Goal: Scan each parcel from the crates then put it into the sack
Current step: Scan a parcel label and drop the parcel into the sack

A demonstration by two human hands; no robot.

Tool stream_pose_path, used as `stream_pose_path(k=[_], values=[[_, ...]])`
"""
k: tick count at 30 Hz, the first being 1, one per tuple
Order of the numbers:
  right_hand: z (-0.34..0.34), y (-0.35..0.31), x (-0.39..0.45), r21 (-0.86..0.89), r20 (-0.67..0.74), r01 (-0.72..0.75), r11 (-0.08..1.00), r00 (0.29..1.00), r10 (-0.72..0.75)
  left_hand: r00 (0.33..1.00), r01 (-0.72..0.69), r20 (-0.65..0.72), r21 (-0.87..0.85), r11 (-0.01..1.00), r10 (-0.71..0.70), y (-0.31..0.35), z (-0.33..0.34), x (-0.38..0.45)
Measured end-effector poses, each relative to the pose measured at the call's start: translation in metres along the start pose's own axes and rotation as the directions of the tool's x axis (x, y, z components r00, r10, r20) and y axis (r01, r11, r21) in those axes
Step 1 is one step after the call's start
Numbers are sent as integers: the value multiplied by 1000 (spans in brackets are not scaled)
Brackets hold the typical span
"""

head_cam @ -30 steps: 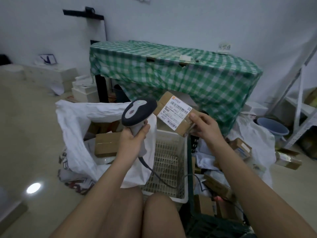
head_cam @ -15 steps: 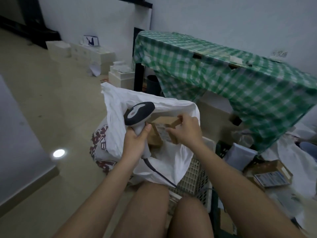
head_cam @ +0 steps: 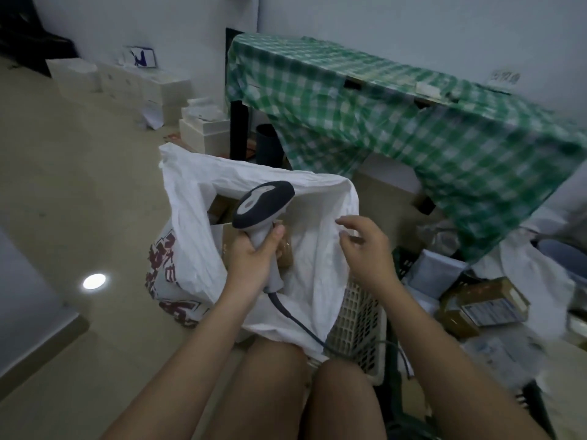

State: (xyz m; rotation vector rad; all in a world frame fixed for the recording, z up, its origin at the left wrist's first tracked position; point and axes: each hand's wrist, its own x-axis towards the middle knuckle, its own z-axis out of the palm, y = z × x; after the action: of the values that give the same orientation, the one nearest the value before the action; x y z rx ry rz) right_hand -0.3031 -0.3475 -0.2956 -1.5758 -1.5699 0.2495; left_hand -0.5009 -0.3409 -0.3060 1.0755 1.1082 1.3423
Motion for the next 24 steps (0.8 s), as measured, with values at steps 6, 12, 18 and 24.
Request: stream_pose_path(k=[6, 12, 18, 24], values=[[-81, 56, -76, -68, -149, -152, 986, 979, 141, 977, 2, 212, -4, 1000, -1, 0, 66, -40], [-136, 140, -150, -65, -217, -524, 849, 838, 500, 898, -39, 440, 67, 997, 6, -11, 144, -79], [-161, 209, -199, -38, -167, -733, 679, 675, 719, 823, -46, 563, 192, 980, -71, -51, 214, -94], [-146, 271, -214, -188, -72, -770, 609, 630, 774, 778, -58, 615, 281, 958, -133, -107, 256, -79]])
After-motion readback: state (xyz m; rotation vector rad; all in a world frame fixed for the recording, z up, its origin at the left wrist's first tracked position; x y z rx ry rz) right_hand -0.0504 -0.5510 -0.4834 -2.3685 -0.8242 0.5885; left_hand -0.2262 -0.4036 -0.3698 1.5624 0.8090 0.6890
